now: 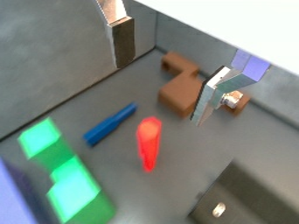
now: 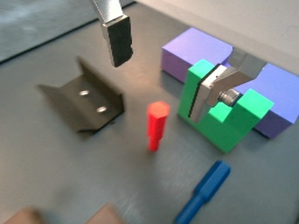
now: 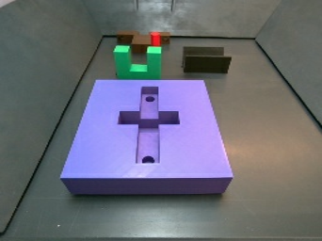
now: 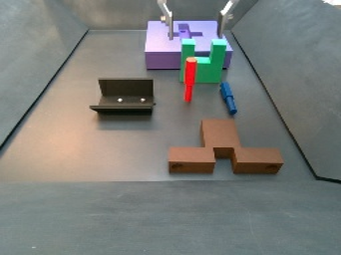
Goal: Pick up the green object. Move up. Move to above the board. Insert the green object.
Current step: Pick up the green object.
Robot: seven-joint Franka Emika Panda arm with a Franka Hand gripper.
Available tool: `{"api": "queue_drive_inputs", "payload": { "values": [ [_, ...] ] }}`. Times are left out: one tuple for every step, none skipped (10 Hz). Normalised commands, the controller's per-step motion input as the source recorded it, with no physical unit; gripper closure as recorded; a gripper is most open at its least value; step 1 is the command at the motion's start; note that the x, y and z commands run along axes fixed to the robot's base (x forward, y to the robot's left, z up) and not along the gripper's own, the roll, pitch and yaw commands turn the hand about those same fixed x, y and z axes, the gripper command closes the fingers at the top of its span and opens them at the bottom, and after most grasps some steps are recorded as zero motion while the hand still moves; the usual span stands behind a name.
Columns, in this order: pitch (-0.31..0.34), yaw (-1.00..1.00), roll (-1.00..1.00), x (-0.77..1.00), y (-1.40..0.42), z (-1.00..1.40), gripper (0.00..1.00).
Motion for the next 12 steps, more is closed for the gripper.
{"api": "queue_drive_inputs", "payload": {
  "values": [
    [0.0, -0.05, -0.09, 0.03, -0.6, -0.34, 0.0],
    [0.0, -0.07, 0.0, 0.07, -0.77, -0.21, 0.0],
    [0.0, -0.27, -0.07, 0.03, -0.63, 0.0, 0.0],
    [0.0, -0.24, -0.19, 0.11, -0.31, -0.03, 0.0],
    [0.0, 0.0, -0.17, 0.0, -0.19, -0.19, 0.0],
    [0.0, 0.0, -0.15, 0.0, -0.17, -0.23, 0.0],
    [0.0, 0.0, -0.24, 0.0, -0.25, -0.29, 0.0],
    [0.0, 0.0, -0.28, 0.06, -0.29, -0.35, 0.0],
    [0.0, 0.0, -0.28, 0.13, -0.25, -0.27, 0.0],
    [0.0, 0.0, -0.25, 0.09, -0.23, -0.25, 0.0],
    [0.0, -0.03, -0.16, 0.08, -0.27, -0.27, 0.0],
    [0.004, -0.05, -0.16, 0.14, -0.24, -0.26, 0.0]
  ]
}}
